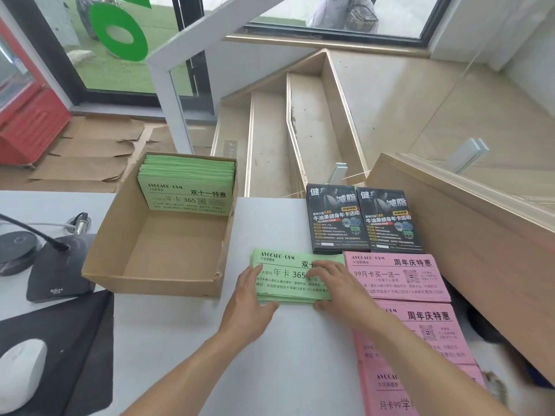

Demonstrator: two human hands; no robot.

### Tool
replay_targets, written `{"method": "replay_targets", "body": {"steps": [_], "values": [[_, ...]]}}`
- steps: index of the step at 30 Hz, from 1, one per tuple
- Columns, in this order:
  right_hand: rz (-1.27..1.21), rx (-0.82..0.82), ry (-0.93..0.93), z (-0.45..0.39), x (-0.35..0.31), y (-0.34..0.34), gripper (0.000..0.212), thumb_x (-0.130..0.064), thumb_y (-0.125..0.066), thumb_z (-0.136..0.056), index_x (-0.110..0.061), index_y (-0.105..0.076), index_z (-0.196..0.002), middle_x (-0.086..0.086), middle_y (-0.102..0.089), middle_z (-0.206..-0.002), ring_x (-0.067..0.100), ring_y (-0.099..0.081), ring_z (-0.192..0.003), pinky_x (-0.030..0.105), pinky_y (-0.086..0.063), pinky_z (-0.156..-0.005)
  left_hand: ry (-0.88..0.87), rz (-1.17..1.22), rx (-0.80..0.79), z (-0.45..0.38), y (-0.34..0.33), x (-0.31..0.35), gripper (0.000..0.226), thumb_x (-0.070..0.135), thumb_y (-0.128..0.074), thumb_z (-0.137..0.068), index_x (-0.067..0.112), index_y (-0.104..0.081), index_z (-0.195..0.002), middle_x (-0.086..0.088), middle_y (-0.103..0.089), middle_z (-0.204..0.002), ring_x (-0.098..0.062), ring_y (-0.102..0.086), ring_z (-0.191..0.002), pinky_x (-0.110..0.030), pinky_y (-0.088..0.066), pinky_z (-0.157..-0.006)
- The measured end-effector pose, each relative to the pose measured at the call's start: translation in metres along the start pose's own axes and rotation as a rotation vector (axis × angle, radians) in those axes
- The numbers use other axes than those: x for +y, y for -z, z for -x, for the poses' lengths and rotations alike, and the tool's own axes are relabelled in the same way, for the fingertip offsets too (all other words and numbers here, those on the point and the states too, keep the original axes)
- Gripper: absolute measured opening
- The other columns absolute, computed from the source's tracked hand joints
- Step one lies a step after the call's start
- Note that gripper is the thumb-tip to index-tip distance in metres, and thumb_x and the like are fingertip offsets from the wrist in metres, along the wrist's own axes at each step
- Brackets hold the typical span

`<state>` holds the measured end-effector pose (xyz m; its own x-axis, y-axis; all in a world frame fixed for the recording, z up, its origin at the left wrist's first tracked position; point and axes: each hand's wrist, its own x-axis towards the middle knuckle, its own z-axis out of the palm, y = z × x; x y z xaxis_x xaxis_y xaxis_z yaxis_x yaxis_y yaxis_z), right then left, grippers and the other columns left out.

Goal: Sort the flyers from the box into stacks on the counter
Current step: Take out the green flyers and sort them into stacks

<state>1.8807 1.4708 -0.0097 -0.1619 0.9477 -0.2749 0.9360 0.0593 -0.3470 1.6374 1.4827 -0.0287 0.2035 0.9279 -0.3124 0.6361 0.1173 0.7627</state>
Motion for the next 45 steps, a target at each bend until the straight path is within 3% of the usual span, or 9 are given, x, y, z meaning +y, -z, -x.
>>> {"method": "replay_targets", "body": {"steps": [4, 10, 20, 24, 28, 31, 34, 38, 45], "values": [[-0.013, -0.025, 0.025, 0.000, 0.003, 0.006, 0.065, -0.031, -0.079, -0.080, -0.040, -0.047, -0.136, -0.021, -0.029, -0.155, 0.002, -0.021, -0.142, 0.026, -0.032, -0.110, 0.036, 0.000, 0.069, 0.003, 0.000, 0.003, 0.076, 0.020, -0.074, -0.087, 0.028, -0.033, -0.151, 0.011, -0.032, -0.146, -0.004, -0.046, -0.120, -0.016, -0.035, -0.091], [0.005, -0.026, 0.051, -0.001, 0.001, 0.008, 0.064, -0.035, -0.078, -0.080, -0.038, -0.047, -0.136, -0.020, -0.030, -0.155, 0.003, -0.024, -0.143, 0.029, -0.035, -0.110, -0.037, -0.042, 0.107, -0.001, -0.004, 0.000, 0.083, 0.006, -0.073, -0.083, 0.026, -0.033, -0.153, 0.012, -0.029, -0.154, -0.003, -0.041, -0.133, -0.015, -0.035, -0.099], [0.095, 0.043, -0.005, 0.003, -0.014, 0.004, 0.067, -0.063, -0.065, -0.081, -0.040, -0.042, -0.140, -0.016, -0.028, -0.157, 0.008, -0.022, -0.145, 0.031, -0.017, -0.121, -0.022, -0.149, 0.003, -0.005, -0.005, 0.016, 0.093, 0.027, -0.071, -0.083, 0.033, -0.018, -0.159, 0.015, 0.005, -0.169, -0.010, -0.026, -0.150, -0.028, -0.037, -0.112], [0.108, 0.011, -0.060, 0.003, -0.017, 0.007, 0.070, -0.064, -0.064, -0.083, -0.039, -0.039, -0.143, -0.016, -0.031, -0.152, 0.010, -0.028, -0.140, 0.031, -0.024, -0.118, -0.181, -0.013, 0.036, 0.011, 0.008, 0.021, 0.077, 0.029, -0.078, -0.085, 0.034, -0.039, -0.151, 0.026, -0.017, -0.161, 0.002, -0.024, -0.148, -0.020, -0.025, -0.120], [0.101, -0.042, -0.072, -0.009, -0.033, 0.023, 0.064, -0.064, -0.063, -0.087, -0.039, -0.043, -0.142, -0.017, -0.036, -0.149, 0.010, -0.034, -0.138, 0.033, -0.030, -0.115, -0.455, 0.194, 0.161, 0.032, 0.038, 0.039, 0.044, 0.019, -0.076, -0.088, 0.028, -0.064, -0.129, 0.023, -0.052, -0.142, 0.000, -0.048, -0.135, -0.025, -0.041, -0.111], [0.004, 0.085, 0.042, -0.031, -0.070, 0.041, 0.052, -0.054, -0.062, -0.094, -0.039, -0.047, -0.141, -0.019, -0.041, -0.147, 0.007, -0.038, -0.137, 0.030, -0.032, -0.114, -0.563, 0.199, 0.408, 0.022, 0.080, 0.045, 0.037, 0.011, -0.075, -0.088, 0.021, -0.067, -0.123, 0.016, -0.062, -0.133, -0.006, -0.058, -0.126, -0.025, -0.048, -0.103], [-0.080, 0.217, 0.173, -0.068, -0.122, 0.055, 0.044, -0.040, -0.063, -0.097, -0.034, -0.052, -0.140, -0.018, -0.047, -0.147, 0.008, -0.041, -0.135, 0.029, -0.032, -0.114, -0.448, 0.107, 0.595, -0.009, 0.131, 0.032, 0.042, 0.013, -0.075, -0.088, 0.025, -0.064, -0.127, 0.015, -0.062, -0.134, -0.004, -0.054, -0.128, -0.032, -0.046, -0.108], [-0.087, 0.208, 0.229, -0.131, -0.188, 0.066, 0.052, -0.027, -0.060, -0.098, -0.030, -0.047, -0.148, -0.011, -0.040, -0.156, 0.013, -0.033, -0.143, 0.032, -0.026, -0.120, -0.282, -0.090, 0.541, -0.048, 0.194, -0.006, 0.055, 0.020, -0.073, -0.091, 0.025, -0.054, -0.142, 0.008, -0.049, -0.150, -0.009, -0.041, -0.140, -0.033, -0.031, -0.120], [0.234, 0.082, 0.225, -0.216, -0.226, 0.059, 0.069, -0.020, -0.055, -0.097, -0.026, -0.027, -0.159, 0.000, -0.014, -0.169, 0.026, -0.013, -0.155, 0.041, -0.010, -0.124, -0.144, -0.147, 0.481, -0.079, 0.222, -0.051, 0.068, 0.024, -0.074, -0.089, 0.023, -0.045, -0.150, 0.004, -0.037, -0.159, -0.016, -0.035, -0.146, -0.041, -0.032, -0.121]]}}
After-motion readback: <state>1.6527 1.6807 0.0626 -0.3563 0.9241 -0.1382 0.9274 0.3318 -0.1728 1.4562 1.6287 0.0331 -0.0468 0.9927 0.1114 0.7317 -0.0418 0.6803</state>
